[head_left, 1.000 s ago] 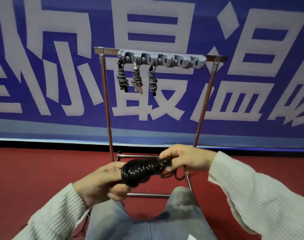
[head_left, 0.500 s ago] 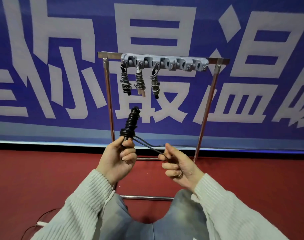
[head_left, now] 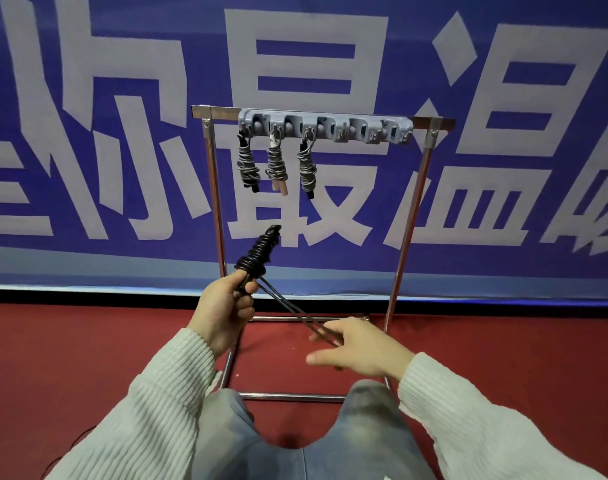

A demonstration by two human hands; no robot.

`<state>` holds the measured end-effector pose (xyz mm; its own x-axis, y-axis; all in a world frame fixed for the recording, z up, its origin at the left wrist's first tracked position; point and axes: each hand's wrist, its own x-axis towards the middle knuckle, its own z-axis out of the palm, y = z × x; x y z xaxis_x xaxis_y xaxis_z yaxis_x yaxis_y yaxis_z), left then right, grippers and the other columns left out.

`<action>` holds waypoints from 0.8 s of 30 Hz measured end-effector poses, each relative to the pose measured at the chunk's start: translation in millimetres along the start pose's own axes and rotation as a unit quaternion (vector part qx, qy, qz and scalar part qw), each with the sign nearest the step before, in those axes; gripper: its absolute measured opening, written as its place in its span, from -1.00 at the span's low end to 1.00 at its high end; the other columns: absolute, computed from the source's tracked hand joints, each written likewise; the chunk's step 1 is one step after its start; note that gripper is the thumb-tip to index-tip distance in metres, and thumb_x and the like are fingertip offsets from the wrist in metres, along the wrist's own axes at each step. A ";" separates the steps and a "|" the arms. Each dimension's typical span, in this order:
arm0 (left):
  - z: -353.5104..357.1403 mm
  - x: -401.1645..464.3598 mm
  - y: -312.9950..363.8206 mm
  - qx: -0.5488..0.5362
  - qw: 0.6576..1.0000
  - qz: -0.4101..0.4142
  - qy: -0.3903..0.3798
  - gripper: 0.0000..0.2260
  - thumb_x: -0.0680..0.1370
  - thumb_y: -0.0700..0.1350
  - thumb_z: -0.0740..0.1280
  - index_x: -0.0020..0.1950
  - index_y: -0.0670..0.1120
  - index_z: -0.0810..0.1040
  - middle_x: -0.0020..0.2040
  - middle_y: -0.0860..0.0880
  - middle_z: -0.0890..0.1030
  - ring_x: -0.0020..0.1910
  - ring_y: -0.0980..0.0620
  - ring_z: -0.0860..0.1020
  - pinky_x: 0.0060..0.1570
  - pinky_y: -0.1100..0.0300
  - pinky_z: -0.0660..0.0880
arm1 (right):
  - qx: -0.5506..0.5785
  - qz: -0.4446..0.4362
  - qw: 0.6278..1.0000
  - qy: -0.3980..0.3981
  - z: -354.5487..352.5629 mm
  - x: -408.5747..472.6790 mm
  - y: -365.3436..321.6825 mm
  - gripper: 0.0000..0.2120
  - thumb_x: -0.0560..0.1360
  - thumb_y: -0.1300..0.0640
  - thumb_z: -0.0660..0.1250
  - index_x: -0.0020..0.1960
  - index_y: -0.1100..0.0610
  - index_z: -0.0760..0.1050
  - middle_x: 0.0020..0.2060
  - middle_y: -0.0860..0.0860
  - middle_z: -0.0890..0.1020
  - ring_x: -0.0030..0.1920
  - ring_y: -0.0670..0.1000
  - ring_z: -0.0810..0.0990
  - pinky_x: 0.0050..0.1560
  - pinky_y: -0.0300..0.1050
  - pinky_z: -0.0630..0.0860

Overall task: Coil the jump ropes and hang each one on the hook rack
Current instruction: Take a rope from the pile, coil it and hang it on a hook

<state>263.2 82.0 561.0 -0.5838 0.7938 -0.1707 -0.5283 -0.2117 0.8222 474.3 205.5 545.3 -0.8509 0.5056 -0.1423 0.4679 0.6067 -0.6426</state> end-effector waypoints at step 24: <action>22.8 -59.4 -40.4 -0.149 0.946 -0.095 -0.271 -0.55 0.28 -0.14 0.69 0.07 -0.16 0.59 -0.41 0.04 0.32 -0.48 0.19 0.12 -0.55 0.36 0.20 | 0.690 -0.046 0.722 0.030 26.6 -24.4 -27.0 -0.76 0.45 0.32 0.35 0.12 0.23 0.54 -0.31 0.06 0.58 -0.49 -0.16 0.31 -0.43 -0.31 0.32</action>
<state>333.3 56.5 550.3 -0.1024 0.9923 0.0697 -0.7888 -0.1237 0.6021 476.1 160.4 546.1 -0.8322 0.5527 -0.0457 -0.3070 -0.5279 -0.7919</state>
